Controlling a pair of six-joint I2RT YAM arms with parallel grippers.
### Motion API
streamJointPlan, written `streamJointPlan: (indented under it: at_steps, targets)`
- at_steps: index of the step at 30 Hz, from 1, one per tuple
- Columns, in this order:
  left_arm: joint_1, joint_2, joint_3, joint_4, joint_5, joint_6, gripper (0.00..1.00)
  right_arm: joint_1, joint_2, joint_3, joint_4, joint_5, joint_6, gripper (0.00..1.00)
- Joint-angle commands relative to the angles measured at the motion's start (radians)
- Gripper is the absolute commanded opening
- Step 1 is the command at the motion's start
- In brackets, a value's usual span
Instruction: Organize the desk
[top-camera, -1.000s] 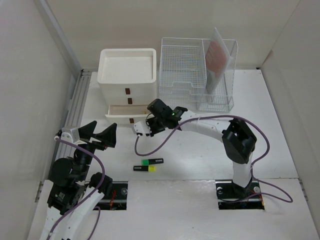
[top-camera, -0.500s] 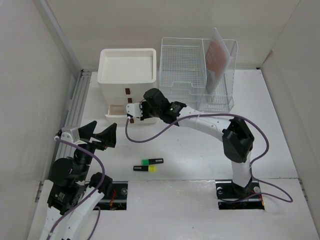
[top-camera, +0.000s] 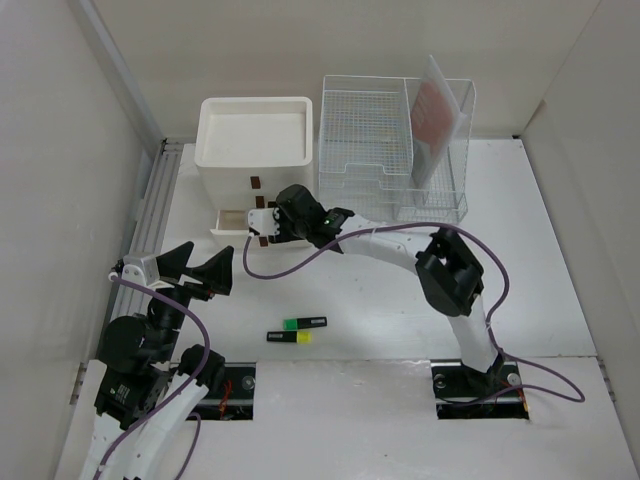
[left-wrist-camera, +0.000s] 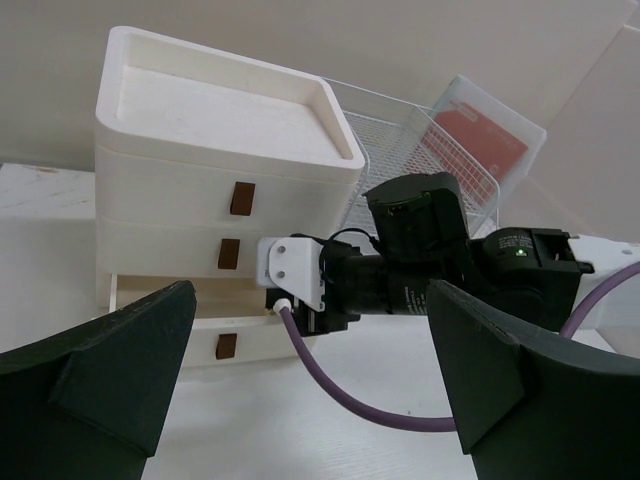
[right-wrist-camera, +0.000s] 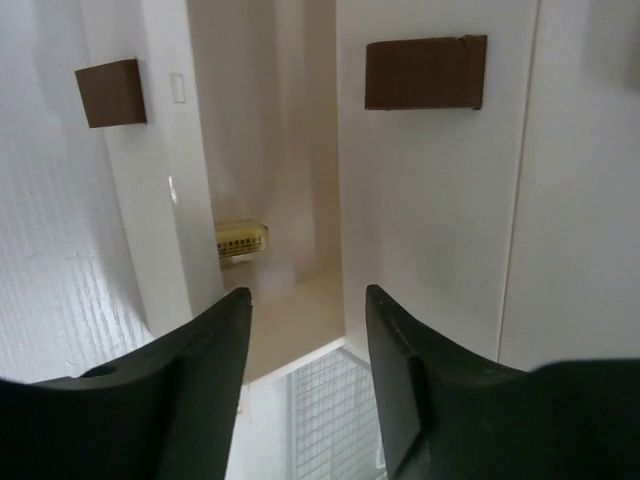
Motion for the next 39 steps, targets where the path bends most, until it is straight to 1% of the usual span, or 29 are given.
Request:
streamJointPlan:
  at_steps: [1, 2, 5, 8, 11, 12, 13, 14, 15, 16, 17, 18, 19, 20, 22, 23, 26, 28, 30, 33, 36, 37, 39]
  targets:
    - [-0.004, -0.011, -0.001, 0.035, -0.005, -0.002, 1.00, 0.011, -0.012, 0.053, 0.052, 0.026, 0.030, 0.57]
    - [-0.004, -0.011, -0.001, 0.035, -0.005, -0.002, 1.00, 0.011, -0.023, 0.053, 0.052, 0.026, 0.030, 0.58]
    - [-0.004, -0.011, -0.001, 0.035, -0.005, -0.002, 1.00, 0.011, -0.067, 0.031, 0.062, 0.016, 0.056, 0.58]
    - [-0.004, -0.020, -0.001, 0.035, -0.005, -0.002, 1.00, 0.011, -0.134, -0.010, 0.062, -0.046, 0.094, 0.58]
    - [-0.004, -0.020, -0.001, 0.035, -0.005, -0.002, 1.00, 0.011, -0.205, -0.096, 0.046, -0.171, 0.108, 0.57]
    - [-0.004, -0.020, -0.001, 0.035, -0.005, -0.002, 1.00, 0.011, -0.251, -0.116, 0.031, -0.216, 0.108, 0.57]
    - [-0.004, -0.020, -0.001, 0.035, -0.005, -0.002, 1.00, 0.011, -0.270, -0.136, 0.010, -0.312, 0.108, 0.55]
    - [-0.004, -0.020, -0.001, 0.035, -0.005, -0.002, 1.00, 0.011, -0.285, -0.160, -0.023, -0.375, 0.108, 0.55]
    - [-0.004, -0.020, -0.001, 0.035, -0.005, -0.002, 1.00, 0.011, -0.299, -0.171, -0.096, -0.432, 0.099, 0.53]
    - [-0.004, -0.020, -0.001, 0.035, -0.005, -0.002, 1.00, 0.011, -0.319, -0.185, -0.128, -0.542, 0.084, 0.52]
    - [-0.004, -0.020, -0.001, 0.035, -0.005, -0.002, 1.00, 0.011, -0.319, -0.196, -0.164, -0.594, 0.070, 0.52]
    - [-0.004, -0.020, -0.001, 0.035, -0.005, -0.002, 1.00, 0.011, -0.328, -0.215, -0.220, -0.637, 0.053, 0.52]
    - [-0.004, -0.020, -0.001, 0.035, -0.005, -0.002, 1.00, 0.011, -0.328, -0.226, -0.233, -0.664, 0.042, 0.50]
    - [-0.004, -0.020, -0.001, 0.035, -0.005, -0.002, 1.00, 0.011, -0.317, -0.226, -0.233, -0.676, 0.042, 0.45]
    - [-0.004, -0.020, -0.001, 0.035, -0.005, -0.002, 1.00, 0.011, -0.294, -0.236, -0.247, -0.661, 0.042, 0.38]
    - [-0.004, -0.020, -0.001, 0.035, -0.005, -0.011, 1.00, 0.011, -0.267, -0.236, -0.259, -0.640, 0.042, 0.30]
    - [-0.004, -0.020, -0.001, 0.035, -0.005, -0.011, 1.00, 0.011, -0.216, -0.193, -0.293, -0.639, 0.042, 0.21]
    - [-0.004, -0.020, -0.001, 0.035, -0.005, -0.011, 1.00, 0.011, -0.183, -0.165, -0.303, -0.665, 0.042, 0.09]
    - [-0.004, -0.011, -0.001, 0.035, -0.005, -0.011, 1.00, 0.011, -0.161, -0.145, -0.304, -0.666, 0.042, 0.08]
    - [-0.004, -0.011, -0.001, 0.035, -0.005, -0.011, 1.00, 0.011, -0.118, -0.099, -0.249, -0.618, 0.115, 0.06]
    - [-0.004, -0.011, -0.001, 0.035, -0.005, -0.011, 1.00, 0.011, -0.083, -0.058, -0.184, -0.548, 0.186, 0.06]
    - [-0.004, -0.011, -0.001, 0.035, -0.005, -0.011, 1.00, 0.020, -0.070, -0.044, -0.170, -0.496, 0.204, 0.06]
    - [-0.004, -0.011, -0.001, 0.035, -0.005, -0.011, 1.00, 0.020, -0.047, -0.001, -0.149, -0.445, 0.235, 0.06]
